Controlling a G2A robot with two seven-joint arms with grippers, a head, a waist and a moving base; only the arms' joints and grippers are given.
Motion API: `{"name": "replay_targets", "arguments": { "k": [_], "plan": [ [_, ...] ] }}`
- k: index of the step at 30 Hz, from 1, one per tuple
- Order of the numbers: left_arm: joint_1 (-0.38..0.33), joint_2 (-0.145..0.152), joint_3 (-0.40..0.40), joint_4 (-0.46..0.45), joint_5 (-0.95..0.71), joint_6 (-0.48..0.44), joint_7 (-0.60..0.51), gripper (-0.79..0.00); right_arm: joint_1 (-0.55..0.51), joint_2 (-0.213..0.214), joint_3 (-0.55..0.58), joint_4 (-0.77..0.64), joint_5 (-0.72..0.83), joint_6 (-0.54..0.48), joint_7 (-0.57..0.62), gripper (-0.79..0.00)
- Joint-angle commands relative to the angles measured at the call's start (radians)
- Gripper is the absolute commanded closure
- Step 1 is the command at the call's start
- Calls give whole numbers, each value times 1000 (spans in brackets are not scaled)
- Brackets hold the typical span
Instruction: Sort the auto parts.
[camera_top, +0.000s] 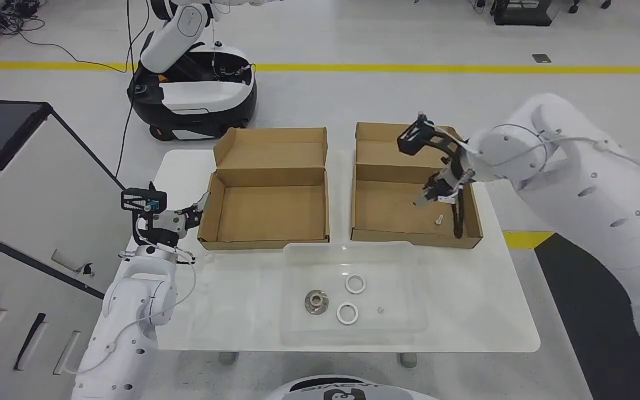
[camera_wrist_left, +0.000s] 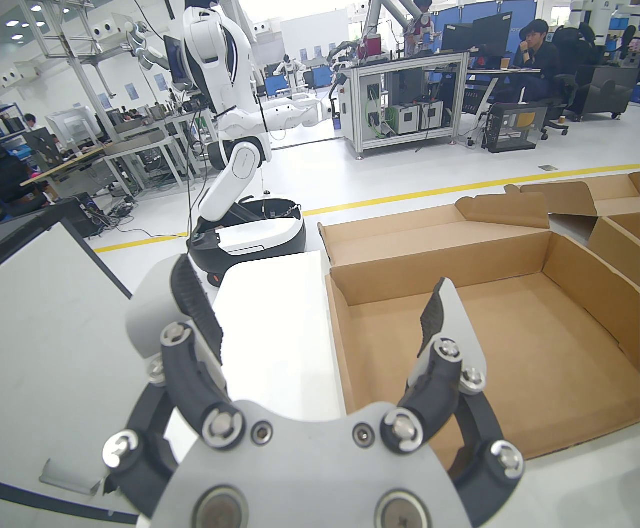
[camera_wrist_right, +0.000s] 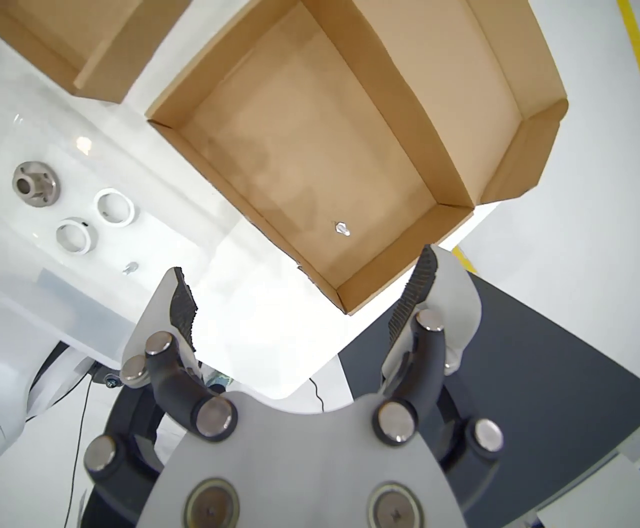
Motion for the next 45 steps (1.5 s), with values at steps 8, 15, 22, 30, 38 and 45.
{"name": "replay_targets", "arguments": {
  "k": [8, 15, 22, 30, 38, 45],
  "plan": [
    [0, 0, 0, 0, 0, 0, 0, -785, 42, 46, -45, -189, 129, -22, 0, -785],
    [0, 0, 0, 0, 0, 0, 0, -785, 45, 73, -79, -286, 171, -33, 0, -785],
    [0, 0, 0, 0, 0, 0, 0, -785, 13, 92, -116, -369, 158, 3, 0, -785],
    [0, 0, 0, 0, 0, 0, 0, -785, -53, 95, -147, -428, 103, 31, -13, -785],
    [0, 0, 0, 0, 0, 0, 0, -785, -108, 87, -179, -454, 59, 51, -35, -785],
    [0, 0, 0, 0, 0, 0, 0, -785, -139, 72, -211, -450, 16, 67, -37, -680]
  ]
}}
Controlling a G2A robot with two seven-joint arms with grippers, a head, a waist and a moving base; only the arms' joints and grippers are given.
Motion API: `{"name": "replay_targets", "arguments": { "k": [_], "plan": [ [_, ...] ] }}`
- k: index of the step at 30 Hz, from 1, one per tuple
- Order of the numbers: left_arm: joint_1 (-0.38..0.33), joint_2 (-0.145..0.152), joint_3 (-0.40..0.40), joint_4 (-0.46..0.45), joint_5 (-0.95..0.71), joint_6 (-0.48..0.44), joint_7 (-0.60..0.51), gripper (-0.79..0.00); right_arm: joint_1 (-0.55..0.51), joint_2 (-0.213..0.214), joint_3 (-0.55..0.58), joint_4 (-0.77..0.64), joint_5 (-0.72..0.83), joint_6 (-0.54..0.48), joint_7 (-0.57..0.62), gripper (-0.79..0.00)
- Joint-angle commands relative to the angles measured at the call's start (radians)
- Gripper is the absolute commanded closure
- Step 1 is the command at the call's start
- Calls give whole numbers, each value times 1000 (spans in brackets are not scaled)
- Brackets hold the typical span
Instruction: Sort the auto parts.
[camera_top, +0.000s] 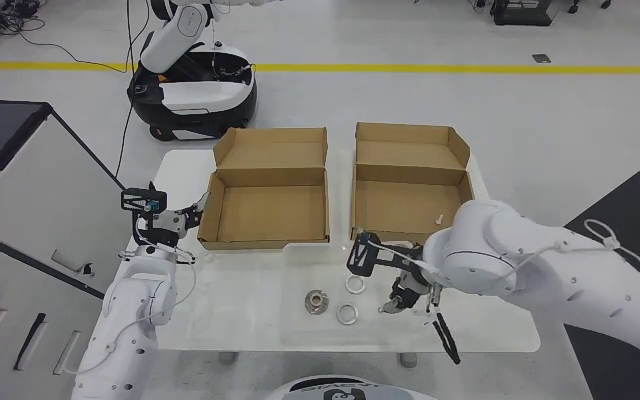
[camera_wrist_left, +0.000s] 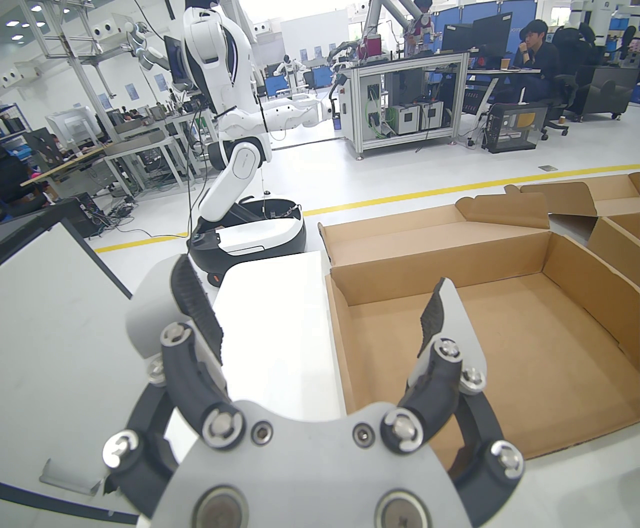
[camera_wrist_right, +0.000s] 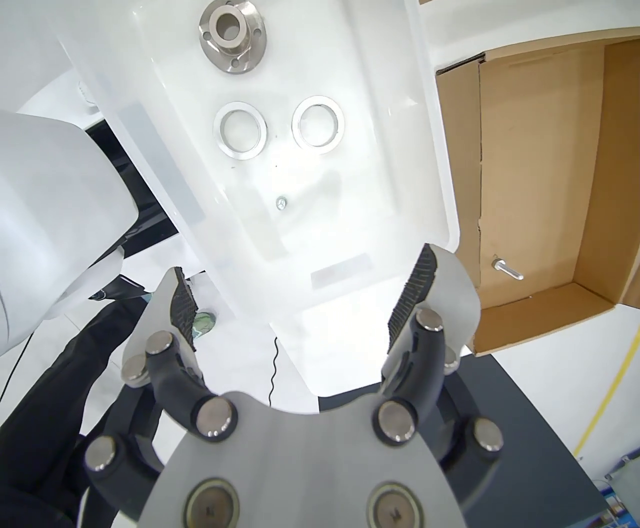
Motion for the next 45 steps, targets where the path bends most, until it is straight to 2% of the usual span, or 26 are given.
{"name": "replay_targets", "arguments": {
  "k": [1, 6, 11, 45],
  "plan": [
    [0, 0, 0, 0, 0, 0, 0, -785, -6, -4, -7, 6, -10, 1, -1, -619],
    [0, 0, 0, 0, 0, 0, 0, -785, -21, -14, -18, 23, -28, 13, -4, -545],
    [0, 0, 0, 0, 0, 0, 0, -785, -35, -25, -30, 33, -42, 19, -4, -391],
    [0, 0, 0, 0, 0, 0, 0, -785, -173, -78, -99, 126, -196, 43, -45, -286]
  ]
}}
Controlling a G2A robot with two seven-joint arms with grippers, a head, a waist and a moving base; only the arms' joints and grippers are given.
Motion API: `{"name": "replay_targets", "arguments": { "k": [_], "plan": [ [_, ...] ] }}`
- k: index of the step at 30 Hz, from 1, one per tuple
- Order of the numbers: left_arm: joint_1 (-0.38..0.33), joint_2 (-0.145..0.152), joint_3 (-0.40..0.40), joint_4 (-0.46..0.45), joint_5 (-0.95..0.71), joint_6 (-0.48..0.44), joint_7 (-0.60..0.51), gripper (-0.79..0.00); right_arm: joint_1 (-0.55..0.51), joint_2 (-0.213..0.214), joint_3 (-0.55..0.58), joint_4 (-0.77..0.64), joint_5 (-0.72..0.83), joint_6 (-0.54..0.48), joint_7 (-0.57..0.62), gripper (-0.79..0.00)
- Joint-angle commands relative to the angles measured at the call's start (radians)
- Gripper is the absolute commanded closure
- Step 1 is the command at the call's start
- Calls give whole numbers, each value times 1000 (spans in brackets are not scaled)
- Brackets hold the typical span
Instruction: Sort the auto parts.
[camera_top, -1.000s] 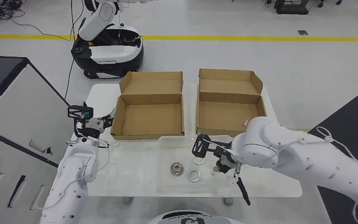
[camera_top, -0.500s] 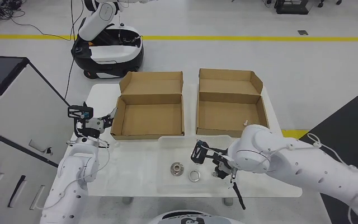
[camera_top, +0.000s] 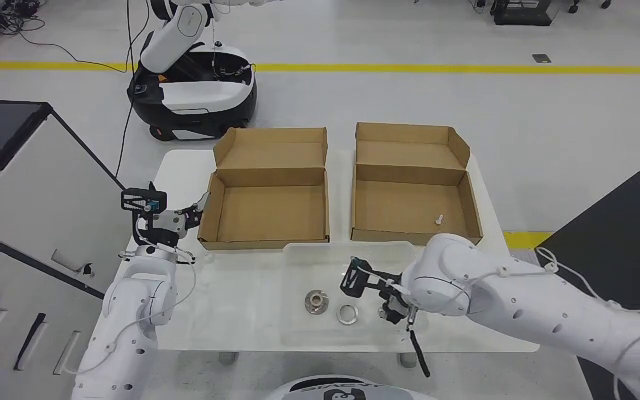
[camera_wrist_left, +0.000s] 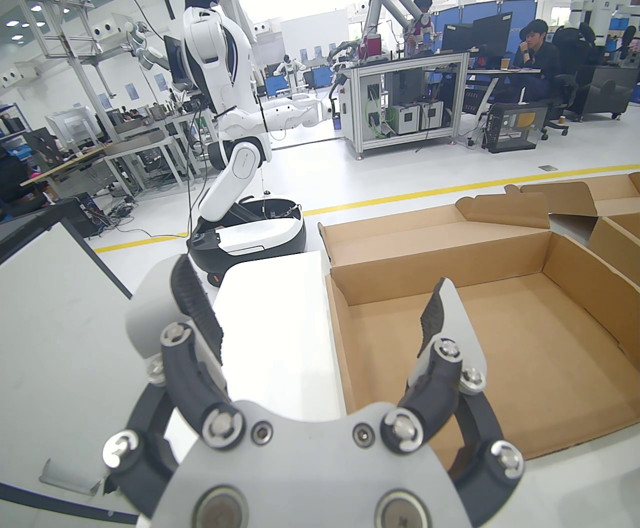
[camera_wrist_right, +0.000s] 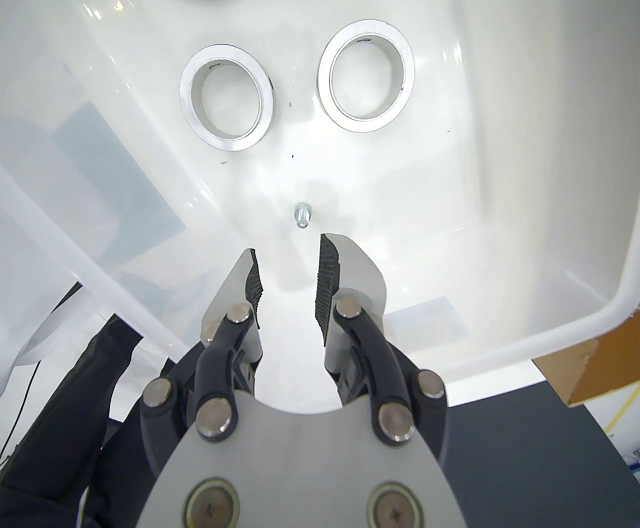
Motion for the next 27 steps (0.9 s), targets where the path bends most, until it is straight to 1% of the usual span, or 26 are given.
{"name": "replay_targets", "arguments": {
  "k": [1, 5, 9, 16, 22, 27],
  "plan": [
    [0, 0, 0, 0, 0, 0, 0, -785, -2, -5, -2, 9, -6, 0, -2, -286],
    [0, 0, 0, 0, 0, 0, 0, -785, -7, -16, -5, 22, -15, 0, -9, -280],
    [0, 0, 0, 0, 0, 0, 0, -785, -13, -30, -13, 32, -21, 5, -12, -256],
    [0, 0, 0, 0, 0, 0, 0, -785, -18, -54, -25, 62, -35, 7, -12, -246],
    [0, 0, 0, 0, 0, 0, 0, -785, -23, -67, -22, 79, -43, 7, -7, -240],
    [0, 0, 0, 0, 0, 0, 0, -785, -31, -76, -23, 92, -54, 1, -3, -215]
  ]
}}
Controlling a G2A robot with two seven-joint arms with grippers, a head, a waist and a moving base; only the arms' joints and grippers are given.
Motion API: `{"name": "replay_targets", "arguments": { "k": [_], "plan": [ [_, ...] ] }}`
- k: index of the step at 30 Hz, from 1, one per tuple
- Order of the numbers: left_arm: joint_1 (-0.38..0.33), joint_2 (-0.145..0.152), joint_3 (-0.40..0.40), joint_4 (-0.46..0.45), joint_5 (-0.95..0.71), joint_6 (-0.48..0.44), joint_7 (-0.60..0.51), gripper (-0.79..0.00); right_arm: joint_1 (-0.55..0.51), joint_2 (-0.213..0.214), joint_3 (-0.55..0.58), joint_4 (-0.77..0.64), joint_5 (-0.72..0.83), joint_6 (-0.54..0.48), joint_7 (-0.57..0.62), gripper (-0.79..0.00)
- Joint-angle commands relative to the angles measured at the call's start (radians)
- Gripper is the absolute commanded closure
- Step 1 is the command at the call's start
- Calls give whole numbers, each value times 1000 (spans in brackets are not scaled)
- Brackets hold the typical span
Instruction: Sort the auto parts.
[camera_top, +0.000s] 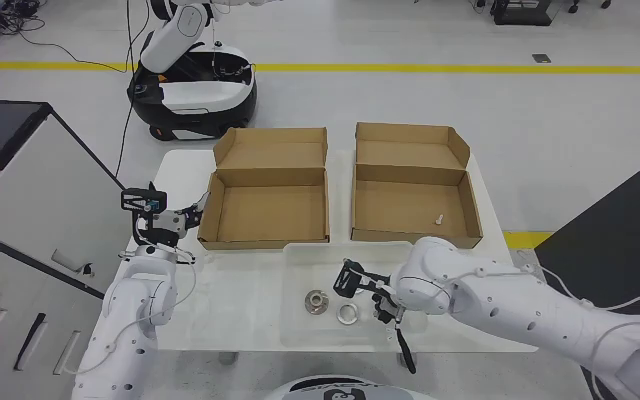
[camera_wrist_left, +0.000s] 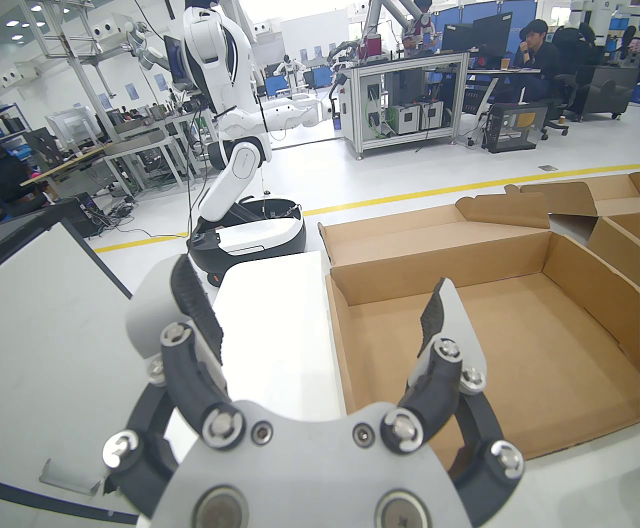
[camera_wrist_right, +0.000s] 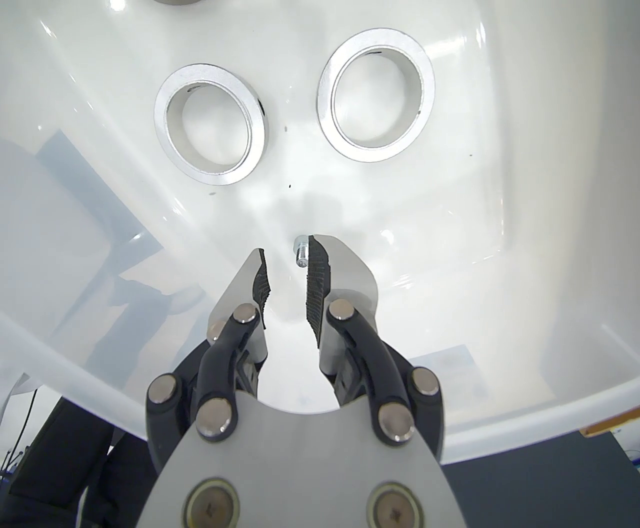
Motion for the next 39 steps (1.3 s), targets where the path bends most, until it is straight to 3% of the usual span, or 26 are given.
{"name": "replay_targets", "arguments": {
  "k": [1, 17, 33, 37, 39],
  "plan": [
    [0, 0, 0, 0, 0, 0, 0, -785, -3, -3, -1, 5, -8, -2, 2, -215],
    [0, 0, 0, 0, 0, 0, 0, -785, -31, -21, 17, 27, -38, 2, 8, -169],
    [0, 0, 0, 0, 0, 0, 0, -785, -51, -40, 33, 33, -70, -2, 24, -194],
    [0, 0, 0, 0, 0, 0, 0, -785, -53, -46, 36, 38, -72, -2, 32, -182],
    [0, 0, 0, 0, 0, 0, 0, -785, -55, -49, 37, 39, -73, -4, 35, -126]
  ]
}}
